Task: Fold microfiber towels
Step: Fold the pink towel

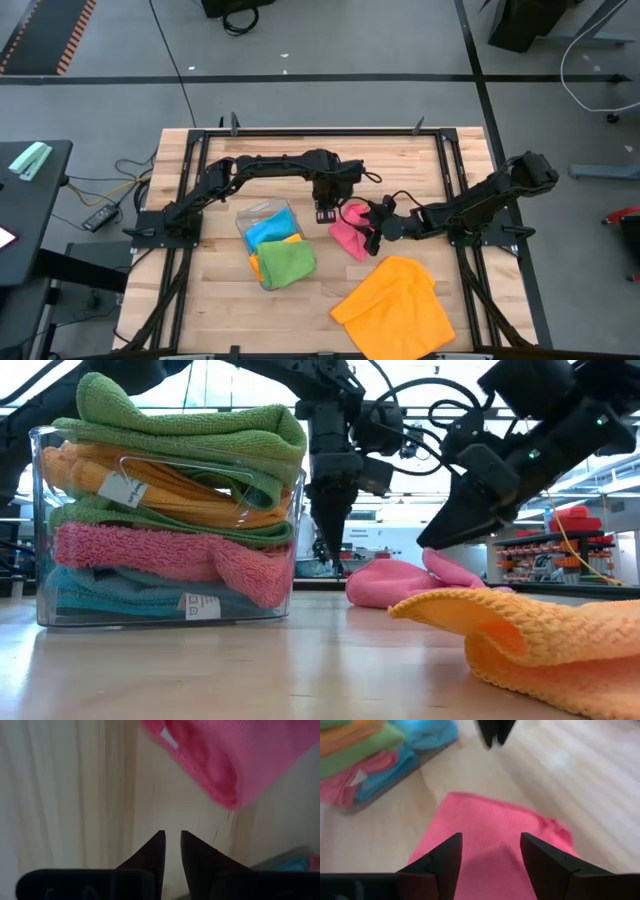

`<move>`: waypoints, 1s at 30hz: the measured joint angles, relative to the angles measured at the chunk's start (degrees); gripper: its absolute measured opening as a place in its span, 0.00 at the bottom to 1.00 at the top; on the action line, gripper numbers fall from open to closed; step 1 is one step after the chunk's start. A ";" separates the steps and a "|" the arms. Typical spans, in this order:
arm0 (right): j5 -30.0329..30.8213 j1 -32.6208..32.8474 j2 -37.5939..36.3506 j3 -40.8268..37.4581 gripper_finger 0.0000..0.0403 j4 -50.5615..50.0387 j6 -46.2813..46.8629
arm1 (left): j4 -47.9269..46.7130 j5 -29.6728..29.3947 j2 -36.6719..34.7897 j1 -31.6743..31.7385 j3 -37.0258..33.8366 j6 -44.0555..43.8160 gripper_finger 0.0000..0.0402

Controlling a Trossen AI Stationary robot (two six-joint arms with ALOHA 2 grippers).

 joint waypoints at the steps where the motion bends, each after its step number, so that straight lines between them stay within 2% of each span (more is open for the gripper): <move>1: -1.13 -0.23 0.24 0.00 0.51 0.22 -0.17 | -0.61 -0.01 0.00 0.24 0.00 0.29 0.17; 5: -4.50 -1.04 1.44 -0.04 0.43 -0.73 -0.20 | -1.05 0.02 0.00 0.90 0.00 1.24 0.16; 18: -4.90 -2.89 1.83 -0.02 0.05 -0.91 0.00 | -1.03 0.09 0.00 0.81 0.00 1.22 0.14; 24: -5.96 -2.81 -1.55 1.07 0.02 -3.03 -0.89 | -1.37 0.10 -0.63 0.81 -0.04 1.20 0.14; 30: -5.90 -2.78 -6.30 4.88 0.01 -11.50 -6.50 | -0.47 0.13 -1.94 1.07 0.00 1.16 0.13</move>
